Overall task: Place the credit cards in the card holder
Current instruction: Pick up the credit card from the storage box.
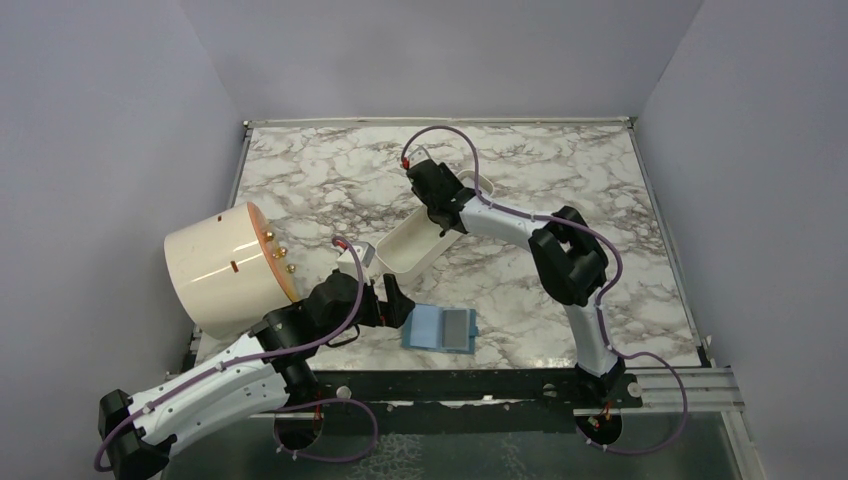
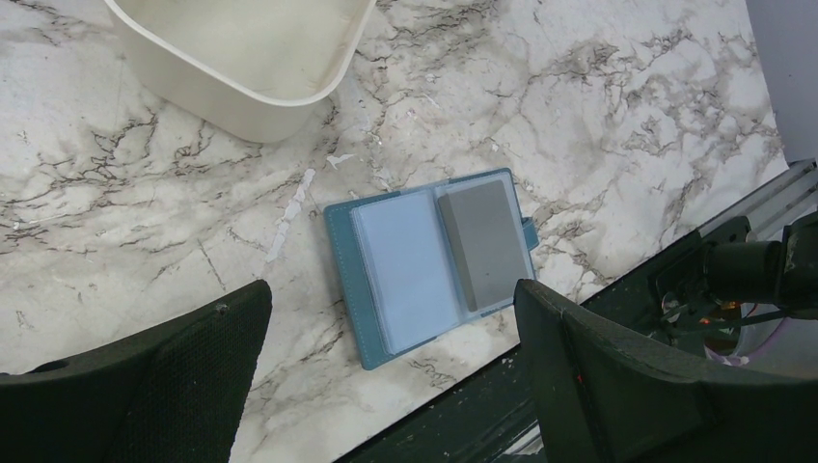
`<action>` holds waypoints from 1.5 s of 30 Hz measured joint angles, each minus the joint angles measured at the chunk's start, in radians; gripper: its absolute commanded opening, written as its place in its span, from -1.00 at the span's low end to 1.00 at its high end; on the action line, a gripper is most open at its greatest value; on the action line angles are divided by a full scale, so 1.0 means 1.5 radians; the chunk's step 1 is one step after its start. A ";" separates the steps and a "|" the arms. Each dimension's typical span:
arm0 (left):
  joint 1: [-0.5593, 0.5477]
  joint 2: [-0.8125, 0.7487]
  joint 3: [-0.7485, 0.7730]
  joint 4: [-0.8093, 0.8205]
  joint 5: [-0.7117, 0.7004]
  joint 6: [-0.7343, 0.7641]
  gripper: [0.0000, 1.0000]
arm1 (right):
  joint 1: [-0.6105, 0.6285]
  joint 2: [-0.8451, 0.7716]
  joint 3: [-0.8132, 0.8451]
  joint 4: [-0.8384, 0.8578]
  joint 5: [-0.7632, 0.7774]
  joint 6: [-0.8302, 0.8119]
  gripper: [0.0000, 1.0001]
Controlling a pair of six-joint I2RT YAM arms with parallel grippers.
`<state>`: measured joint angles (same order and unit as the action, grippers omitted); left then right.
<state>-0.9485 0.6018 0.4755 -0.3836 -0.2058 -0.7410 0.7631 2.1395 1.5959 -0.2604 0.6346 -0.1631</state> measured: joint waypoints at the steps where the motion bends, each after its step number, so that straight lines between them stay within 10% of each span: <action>1: 0.000 0.000 0.000 0.000 0.000 0.000 0.98 | 0.000 0.000 0.000 0.000 -0.001 0.000 0.00; 34: 0.000 0.004 0.000 0.000 0.000 0.000 0.98 | -0.003 -0.026 -0.004 -0.056 -0.066 0.028 0.20; 45: 0.000 0.008 0.000 0.000 0.000 0.007 0.98 | -0.003 0.007 -0.008 -0.050 0.012 0.016 -0.22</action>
<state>-0.9485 0.6144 0.4755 -0.3836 -0.2054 -0.7307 0.7593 2.1498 1.5841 -0.3355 0.6529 -0.1398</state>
